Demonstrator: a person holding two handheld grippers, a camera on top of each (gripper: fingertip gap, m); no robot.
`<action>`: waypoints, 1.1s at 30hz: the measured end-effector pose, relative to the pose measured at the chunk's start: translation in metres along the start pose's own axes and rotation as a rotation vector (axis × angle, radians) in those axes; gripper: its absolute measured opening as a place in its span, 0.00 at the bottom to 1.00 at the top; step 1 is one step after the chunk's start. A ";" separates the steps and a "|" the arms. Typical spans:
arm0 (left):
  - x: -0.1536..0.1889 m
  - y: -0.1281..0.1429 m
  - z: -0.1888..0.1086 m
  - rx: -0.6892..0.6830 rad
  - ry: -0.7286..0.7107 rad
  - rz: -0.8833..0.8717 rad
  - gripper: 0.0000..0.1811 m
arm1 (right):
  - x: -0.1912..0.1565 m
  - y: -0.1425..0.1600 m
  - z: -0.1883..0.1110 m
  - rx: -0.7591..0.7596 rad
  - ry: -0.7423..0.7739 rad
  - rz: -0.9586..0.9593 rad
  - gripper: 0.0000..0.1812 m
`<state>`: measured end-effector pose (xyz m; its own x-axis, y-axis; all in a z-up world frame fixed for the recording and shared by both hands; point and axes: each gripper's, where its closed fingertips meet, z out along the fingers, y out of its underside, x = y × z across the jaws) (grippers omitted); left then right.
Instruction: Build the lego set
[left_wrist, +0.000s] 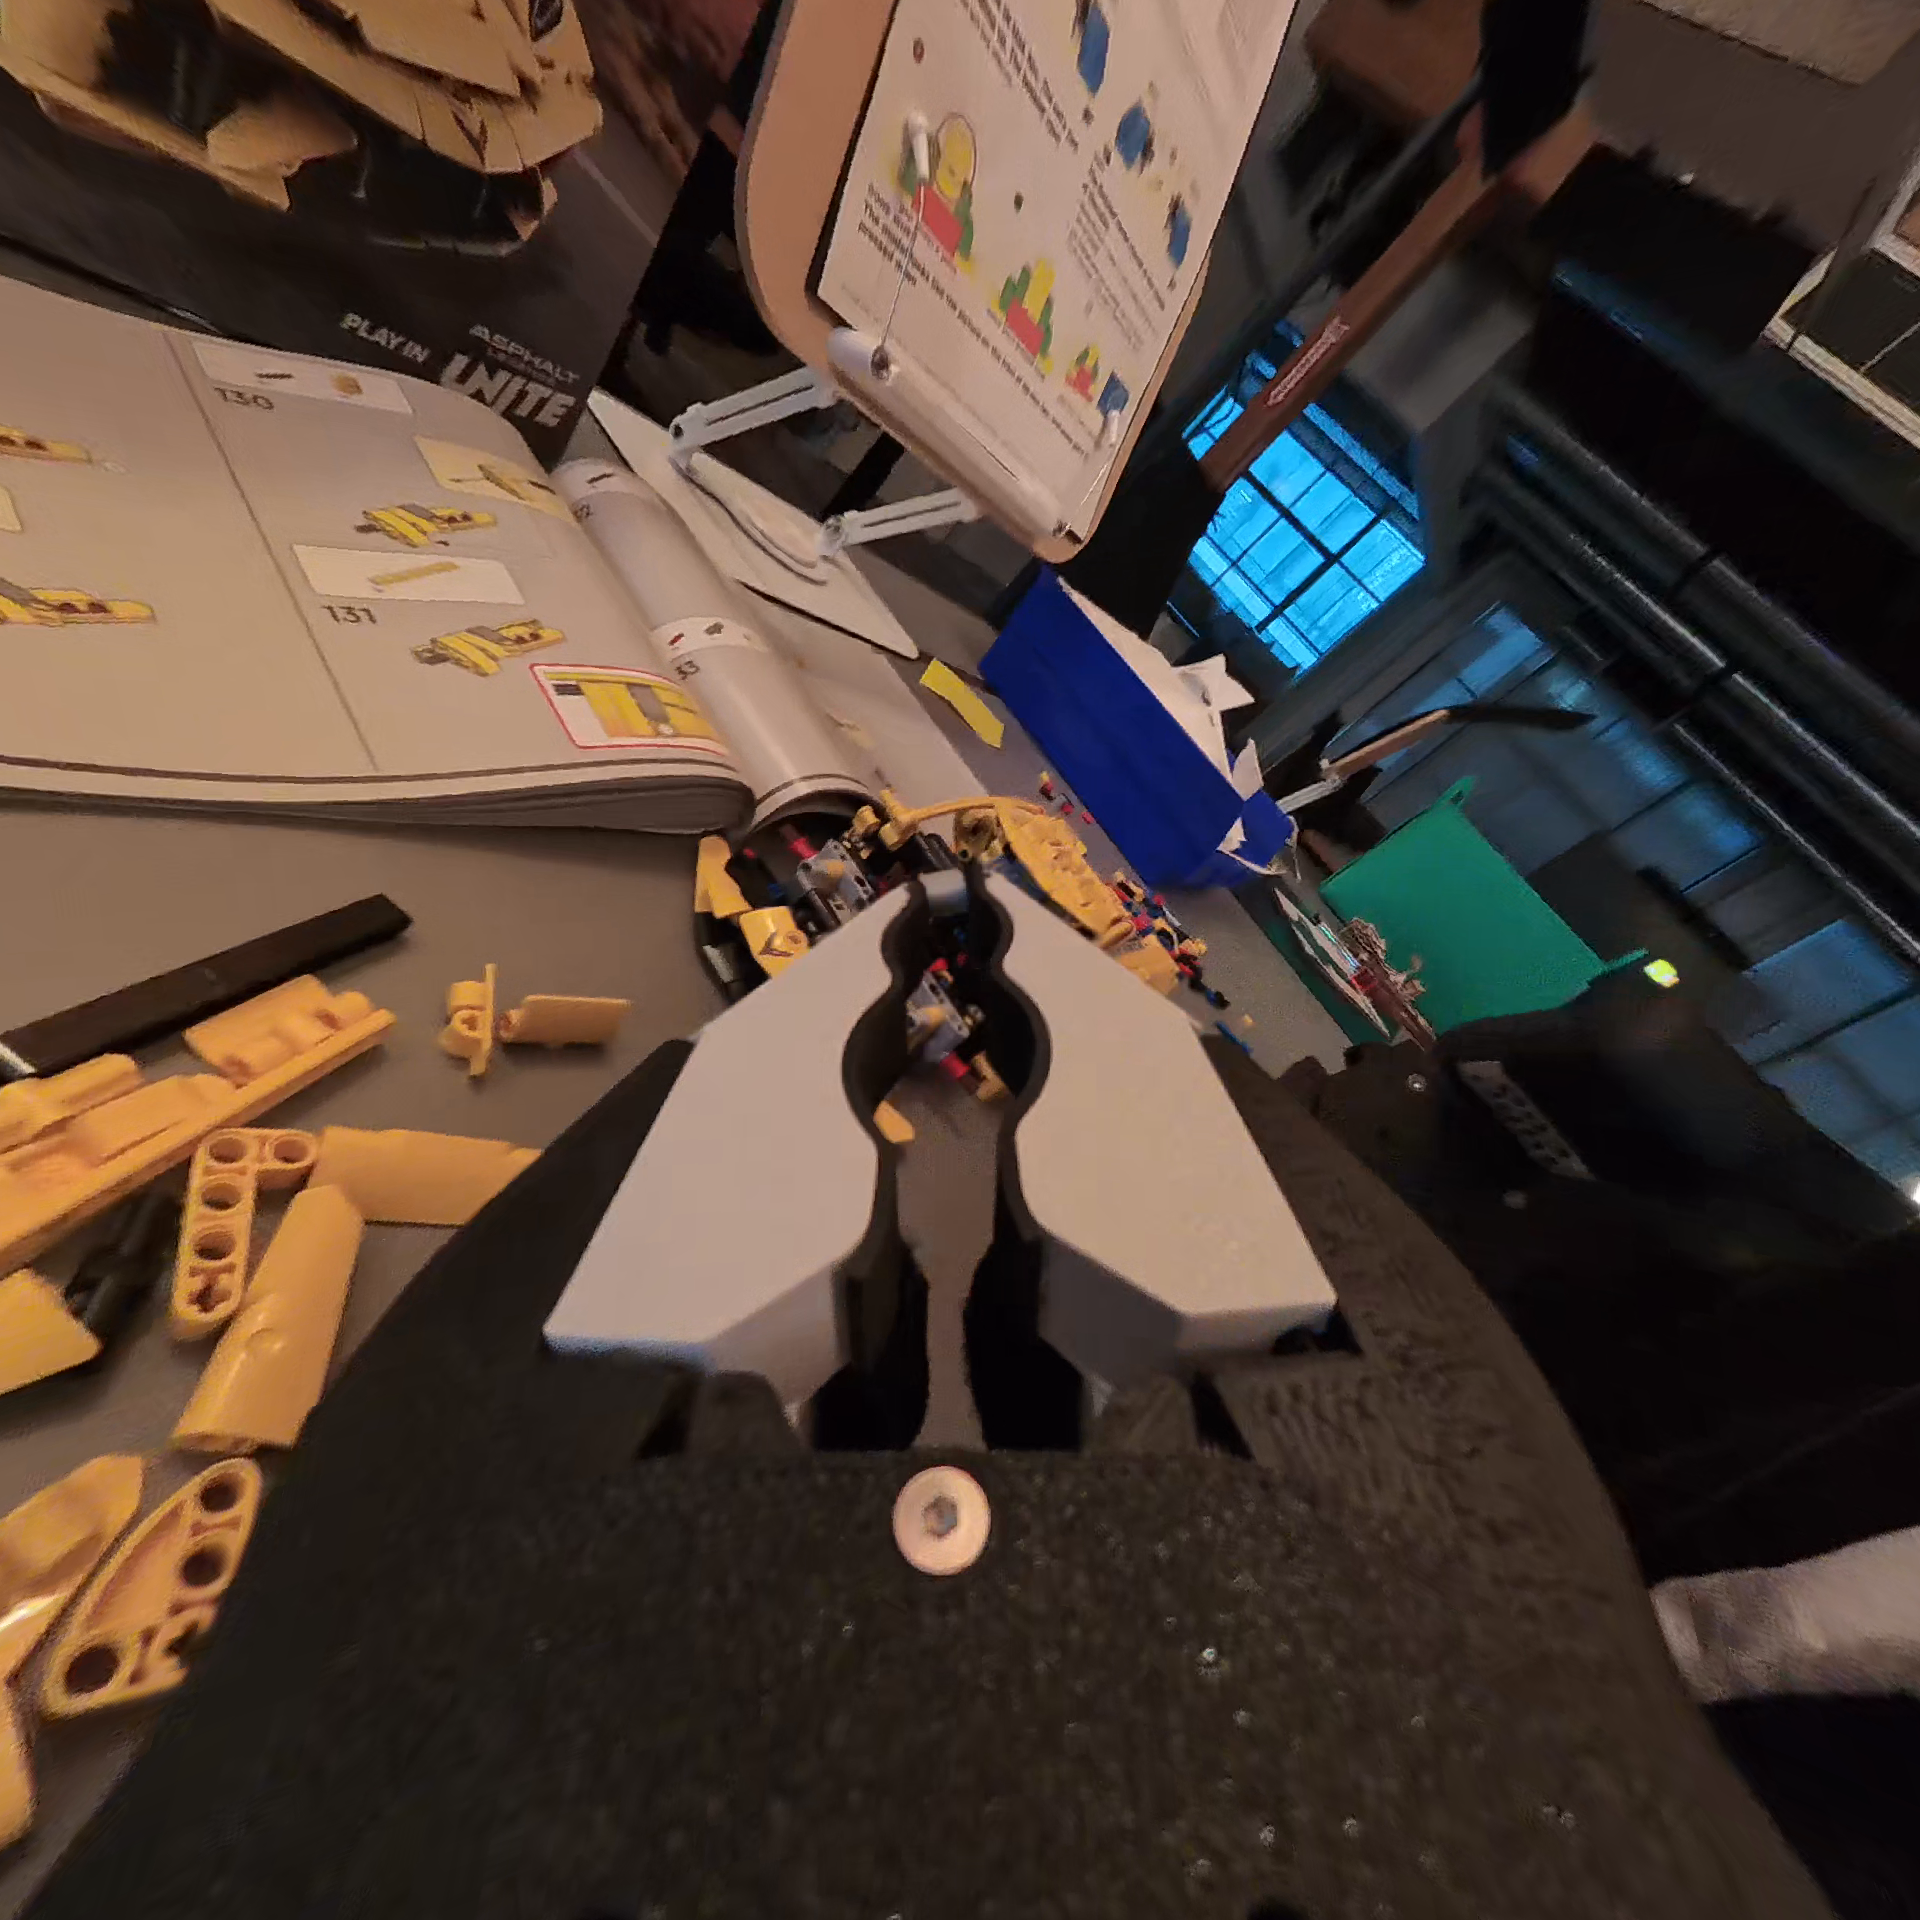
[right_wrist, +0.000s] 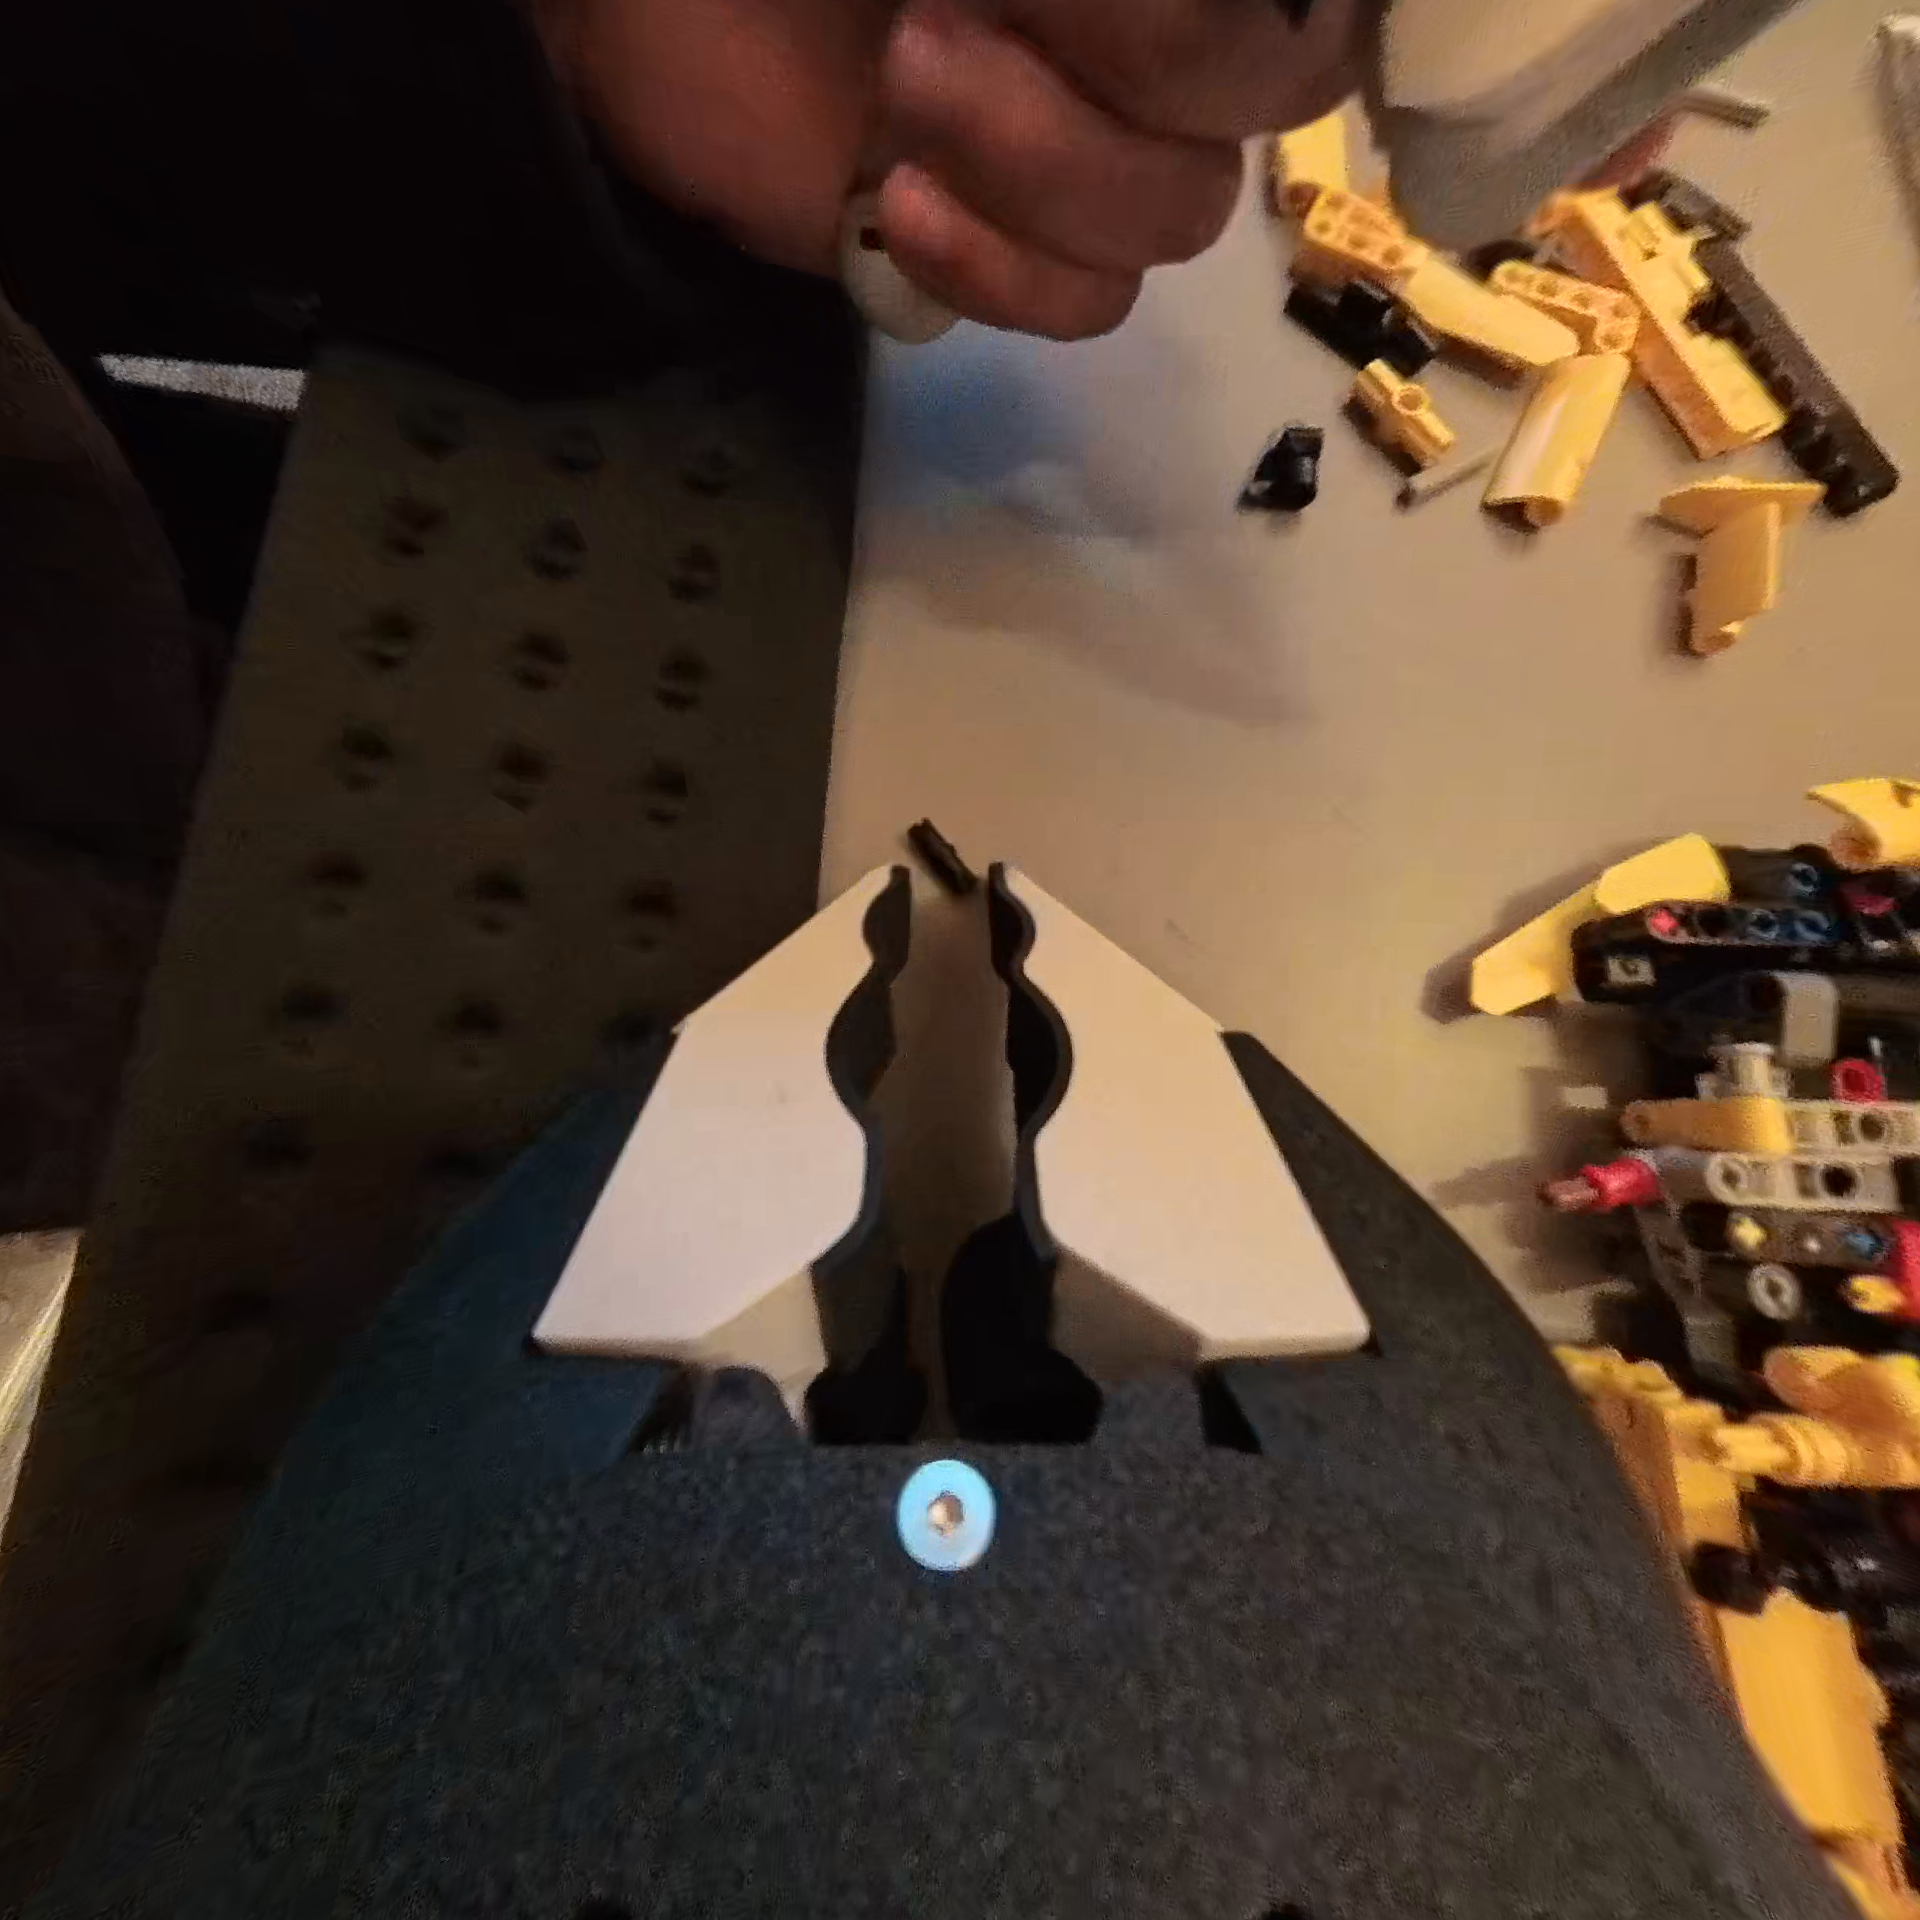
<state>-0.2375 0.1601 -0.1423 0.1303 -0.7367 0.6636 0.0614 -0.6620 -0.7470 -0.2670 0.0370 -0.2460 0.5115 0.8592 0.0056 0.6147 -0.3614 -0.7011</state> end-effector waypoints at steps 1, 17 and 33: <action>0.003 0.002 0.002 -0.009 0.015 0.000 0.04 | -0.001 -0.001 0.001 -0.009 -0.012 -0.005 0.08; 0.011 0.004 0.000 -0.011 0.069 -0.015 0.04 | 0.011 0.030 -0.056 -0.195 0.006 0.043 0.02; 0.010 0.008 0.001 -0.032 0.078 -0.048 0.04 | -0.044 0.330 -0.355 -1.286 0.037 1.130 0.02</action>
<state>-0.2344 0.1472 -0.1417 0.0501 -0.7115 0.7009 0.0338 -0.7002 -0.7132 0.1268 -0.2486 -0.2247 0.9997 -0.0103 -0.0242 0.0067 -0.7899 0.6132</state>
